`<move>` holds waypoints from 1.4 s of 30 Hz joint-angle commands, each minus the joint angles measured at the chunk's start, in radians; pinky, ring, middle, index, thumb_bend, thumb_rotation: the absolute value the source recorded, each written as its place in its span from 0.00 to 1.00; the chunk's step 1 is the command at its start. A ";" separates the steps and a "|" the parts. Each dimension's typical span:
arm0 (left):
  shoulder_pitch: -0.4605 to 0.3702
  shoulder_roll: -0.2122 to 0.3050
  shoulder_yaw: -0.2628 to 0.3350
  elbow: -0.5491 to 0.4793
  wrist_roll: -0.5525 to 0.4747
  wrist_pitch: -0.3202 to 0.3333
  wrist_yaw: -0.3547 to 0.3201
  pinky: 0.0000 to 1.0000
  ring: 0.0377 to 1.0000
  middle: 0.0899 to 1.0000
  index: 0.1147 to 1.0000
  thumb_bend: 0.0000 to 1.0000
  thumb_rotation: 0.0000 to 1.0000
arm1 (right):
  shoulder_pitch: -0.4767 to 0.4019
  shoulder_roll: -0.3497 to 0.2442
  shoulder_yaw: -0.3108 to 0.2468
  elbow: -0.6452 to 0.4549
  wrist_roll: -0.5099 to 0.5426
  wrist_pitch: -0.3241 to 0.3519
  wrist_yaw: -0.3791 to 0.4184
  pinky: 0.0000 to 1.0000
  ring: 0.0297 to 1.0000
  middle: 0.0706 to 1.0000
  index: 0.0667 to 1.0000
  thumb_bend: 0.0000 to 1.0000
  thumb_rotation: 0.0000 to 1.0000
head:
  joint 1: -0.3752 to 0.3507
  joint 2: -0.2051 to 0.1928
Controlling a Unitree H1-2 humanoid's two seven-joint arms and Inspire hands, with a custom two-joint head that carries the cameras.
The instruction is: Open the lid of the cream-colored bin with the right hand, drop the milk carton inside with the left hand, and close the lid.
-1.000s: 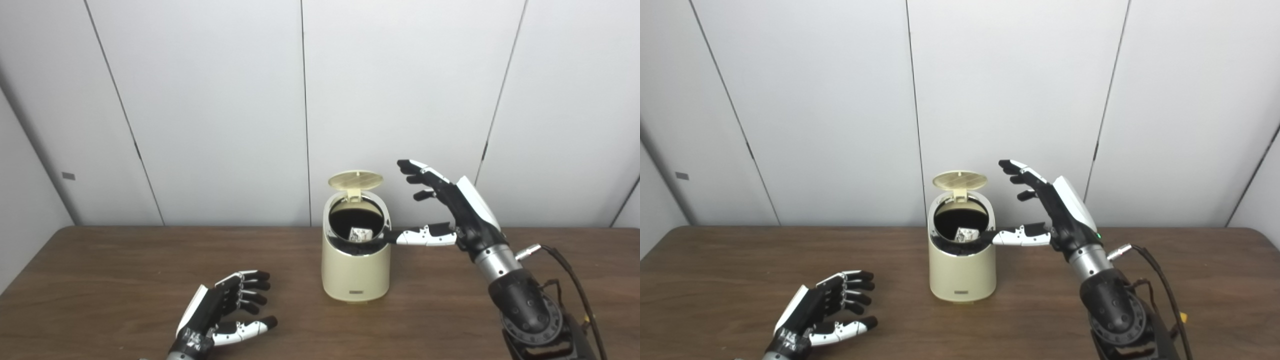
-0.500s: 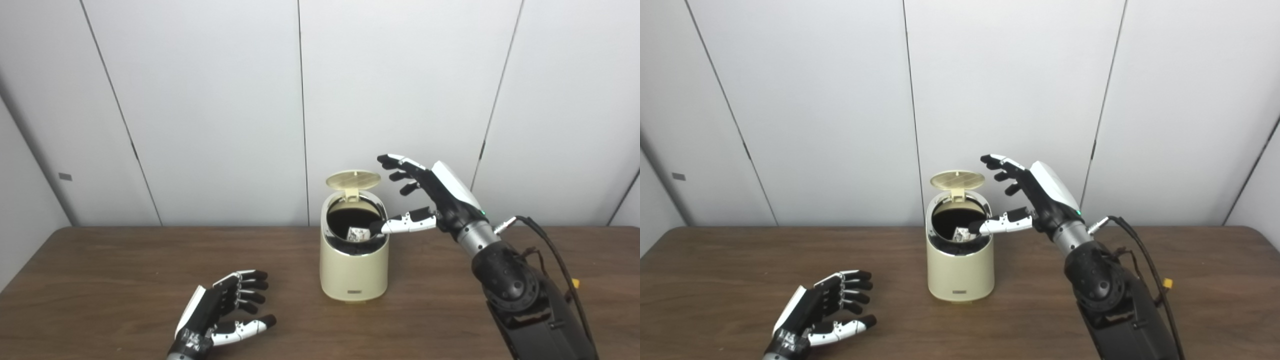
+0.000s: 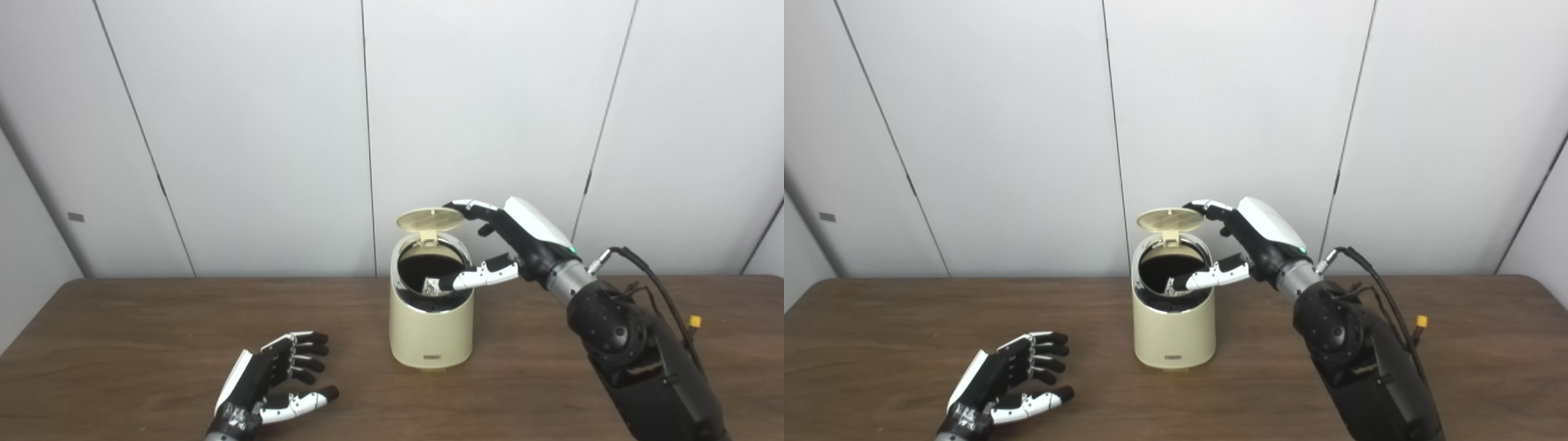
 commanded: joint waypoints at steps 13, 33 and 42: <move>-0.021 0.006 0.005 -0.031 0.005 -0.023 0.014 0.61 0.64 0.69 0.73 0.69 0.02 | -0.061 -0.061 0.018 -0.049 -0.010 -0.124 0.011 0.82 0.94 0.79 0.75 0.75 0.42 | 0.006 0.006; -0.022 0.008 0.005 -0.033 0.010 -0.016 0.018 0.60 0.63 0.68 0.72 0.69 0.05 | -0.002 -0.107 0.019 -0.109 -0.052 -0.258 0.040 0.75 0.92 0.72 0.71 0.76 0.40 | 0.015 0.015; -0.019 0.009 0.008 -0.041 0.013 -0.011 0.014 0.60 0.63 0.68 0.73 0.68 0.04 | 0.014 -0.103 0.022 -0.139 -0.072 -0.262 0.054 0.78 0.92 0.73 0.71 0.74 0.43 | 0.014 0.023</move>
